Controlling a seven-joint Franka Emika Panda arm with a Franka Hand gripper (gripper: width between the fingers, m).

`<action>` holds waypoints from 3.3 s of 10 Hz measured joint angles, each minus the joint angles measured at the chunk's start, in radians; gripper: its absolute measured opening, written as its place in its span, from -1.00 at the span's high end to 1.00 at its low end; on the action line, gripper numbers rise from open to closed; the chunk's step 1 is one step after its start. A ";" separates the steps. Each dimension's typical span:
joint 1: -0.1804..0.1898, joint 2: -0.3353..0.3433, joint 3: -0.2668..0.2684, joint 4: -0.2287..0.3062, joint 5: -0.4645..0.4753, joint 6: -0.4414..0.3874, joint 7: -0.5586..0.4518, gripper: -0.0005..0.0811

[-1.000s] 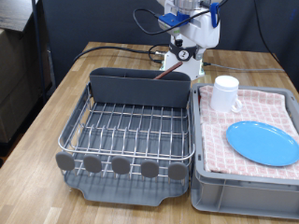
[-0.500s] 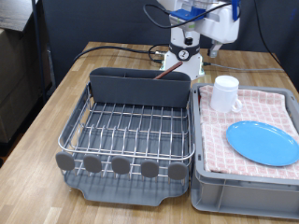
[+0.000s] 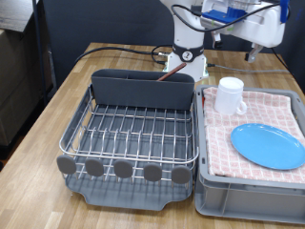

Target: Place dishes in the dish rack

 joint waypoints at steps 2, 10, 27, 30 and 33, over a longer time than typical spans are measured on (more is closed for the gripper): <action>0.002 0.046 0.019 0.050 0.024 -0.022 0.013 -0.98; 0.003 0.190 0.004 -0.031 0.286 0.328 -0.243 -0.98; 0.002 0.376 0.070 -0.079 0.881 0.604 -0.820 -0.98; 0.000 0.411 0.081 -0.071 0.923 0.636 -0.858 -0.98; -0.001 0.432 0.086 -0.064 0.953 0.644 -0.890 -0.98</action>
